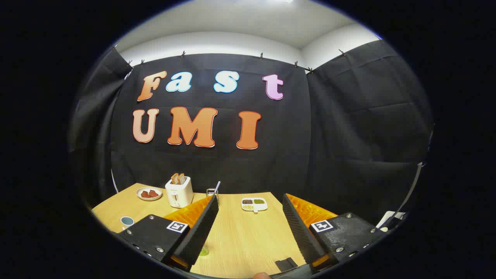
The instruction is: Take the bottle from table, then pour the juice into the cup, finally place the bottle on the coaster
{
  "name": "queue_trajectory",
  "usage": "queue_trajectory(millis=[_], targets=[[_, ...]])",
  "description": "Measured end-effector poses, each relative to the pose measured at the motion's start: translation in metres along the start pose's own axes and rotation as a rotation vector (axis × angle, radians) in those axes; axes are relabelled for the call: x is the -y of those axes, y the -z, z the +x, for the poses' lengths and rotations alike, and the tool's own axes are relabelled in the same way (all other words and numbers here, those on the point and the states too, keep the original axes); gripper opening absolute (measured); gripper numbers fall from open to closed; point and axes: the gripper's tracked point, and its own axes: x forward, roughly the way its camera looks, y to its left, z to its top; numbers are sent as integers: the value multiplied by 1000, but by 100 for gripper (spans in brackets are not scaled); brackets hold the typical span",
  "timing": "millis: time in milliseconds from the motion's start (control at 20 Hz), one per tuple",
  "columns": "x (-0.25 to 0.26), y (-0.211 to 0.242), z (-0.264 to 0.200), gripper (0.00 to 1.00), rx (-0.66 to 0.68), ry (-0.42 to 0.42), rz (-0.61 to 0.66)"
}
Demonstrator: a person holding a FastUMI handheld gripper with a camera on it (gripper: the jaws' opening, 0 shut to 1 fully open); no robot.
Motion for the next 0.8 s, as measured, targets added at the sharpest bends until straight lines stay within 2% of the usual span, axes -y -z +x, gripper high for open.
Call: queue_trajectory(millis=[200,400,800], targets=[[-11,-8,-13,99,0,-47,41],[3,-14,-17,99,23,-8,39],[-4,-24,-23,99,40,-23,17]])
